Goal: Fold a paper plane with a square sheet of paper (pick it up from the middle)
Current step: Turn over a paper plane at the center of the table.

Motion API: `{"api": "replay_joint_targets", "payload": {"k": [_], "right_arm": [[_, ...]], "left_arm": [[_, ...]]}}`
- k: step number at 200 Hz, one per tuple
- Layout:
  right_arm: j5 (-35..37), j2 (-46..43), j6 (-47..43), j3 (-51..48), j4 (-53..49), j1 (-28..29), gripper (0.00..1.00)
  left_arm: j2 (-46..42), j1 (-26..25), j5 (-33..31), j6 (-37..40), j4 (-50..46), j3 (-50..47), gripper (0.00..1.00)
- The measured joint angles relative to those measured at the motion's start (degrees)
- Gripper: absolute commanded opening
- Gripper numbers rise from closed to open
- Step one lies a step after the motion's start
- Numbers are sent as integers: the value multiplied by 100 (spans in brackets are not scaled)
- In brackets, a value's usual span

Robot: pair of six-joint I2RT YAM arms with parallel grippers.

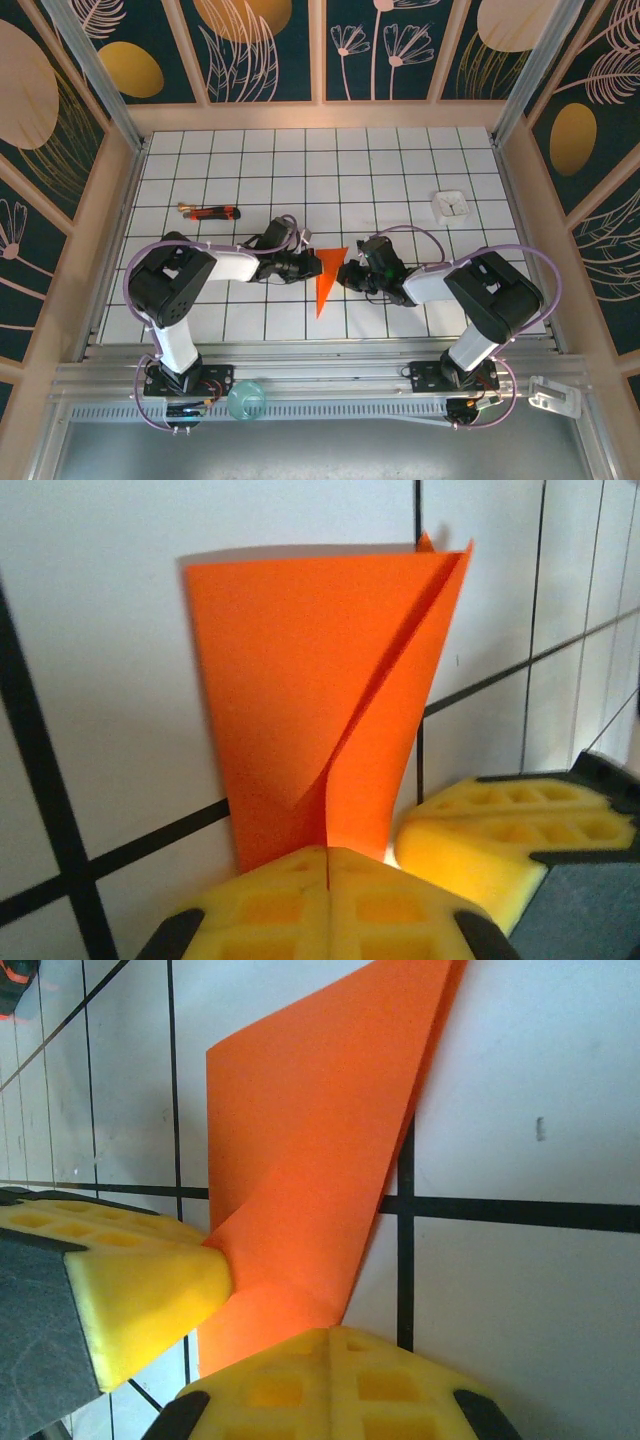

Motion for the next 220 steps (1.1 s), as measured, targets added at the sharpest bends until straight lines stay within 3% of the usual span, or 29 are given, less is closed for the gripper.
{"api": "replay_joint_targets", "payload": {"k": [27, 73, 100, 129, 157, 191, 220], "right_arm": [[-42, -326, -190, -2, -470, -232, 8], [-33, -1353, -732, 92, -1322, -874, 18], [85, -1419, -920, 293, -1681, -1067, 19], [201, -1397, -1056, 372, -1941, -1130, 20], [251, -1386, -1084, 334, -2081, -1364, 20], [245, -1384, -1095, 216, -2096, -1650, 21], [7, -1349, -1080, 105, -1987, -1700, 22]], "left_arm": [[-424, 0, -553, 262, -763, 192, 0], [-1414, -66, -2721, 935, -2732, 1355, 0], [-1185, -396, -3873, 1045, -3580, 1773, 0], [-201, -984, -4653, 1051, -4385, 2389, 0], [514, -1397, -4922, 1021, -4782, 2859, 0], [772, -1648, -4708, 927, -4760, 3080, 19], [772, -1674, -4306, 824, -4511, 3077, 23]]}}
